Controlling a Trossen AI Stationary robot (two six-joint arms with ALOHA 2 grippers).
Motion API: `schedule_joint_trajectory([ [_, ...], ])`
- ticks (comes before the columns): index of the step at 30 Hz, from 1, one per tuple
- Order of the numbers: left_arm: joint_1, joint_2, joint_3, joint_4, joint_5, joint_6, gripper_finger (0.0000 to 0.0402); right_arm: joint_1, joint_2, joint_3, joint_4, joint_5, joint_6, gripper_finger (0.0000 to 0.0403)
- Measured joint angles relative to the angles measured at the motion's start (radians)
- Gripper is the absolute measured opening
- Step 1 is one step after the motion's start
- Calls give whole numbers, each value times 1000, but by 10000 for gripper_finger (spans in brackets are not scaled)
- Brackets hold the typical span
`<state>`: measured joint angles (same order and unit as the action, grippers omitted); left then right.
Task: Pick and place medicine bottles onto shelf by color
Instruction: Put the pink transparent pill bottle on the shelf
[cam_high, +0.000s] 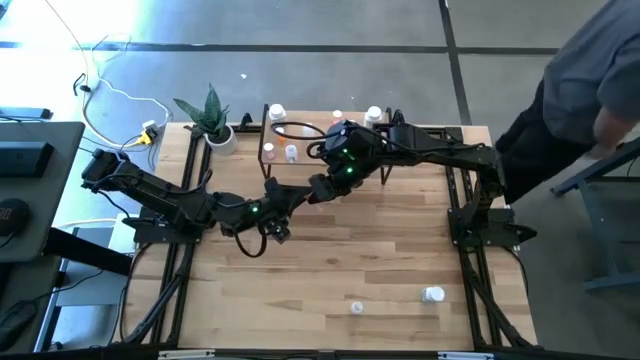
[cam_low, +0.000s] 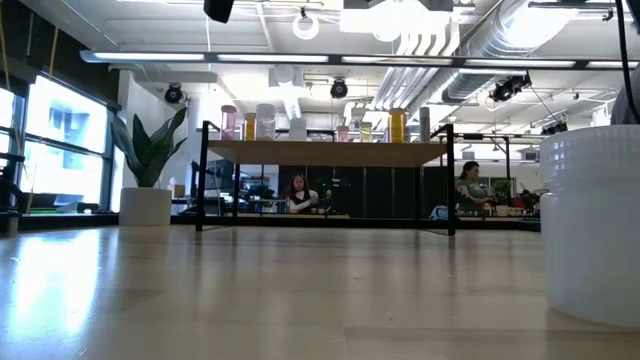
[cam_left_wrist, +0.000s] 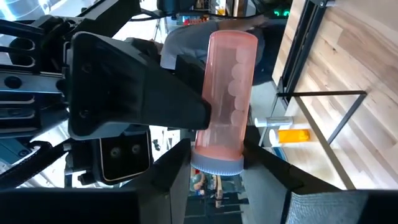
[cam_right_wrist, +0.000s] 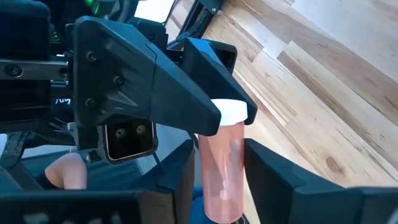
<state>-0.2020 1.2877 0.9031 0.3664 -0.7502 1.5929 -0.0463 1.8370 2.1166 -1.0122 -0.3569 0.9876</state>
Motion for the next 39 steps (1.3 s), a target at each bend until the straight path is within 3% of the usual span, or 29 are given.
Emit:
schedule_joint_trajectory([
  [13, 1, 0, 0, 0, -2, -6, 120, 0, 0, 0, 0, 7, 28, 93],
  [25, 0, 0, 0, -3, -19, -119, 121, 0, 0, 1, 1, 9, 30, 90],
  [39, 1, 0, 0, -2, -73, -168, 181, 0, 0, 1, 0, 30, 51, 90],
])
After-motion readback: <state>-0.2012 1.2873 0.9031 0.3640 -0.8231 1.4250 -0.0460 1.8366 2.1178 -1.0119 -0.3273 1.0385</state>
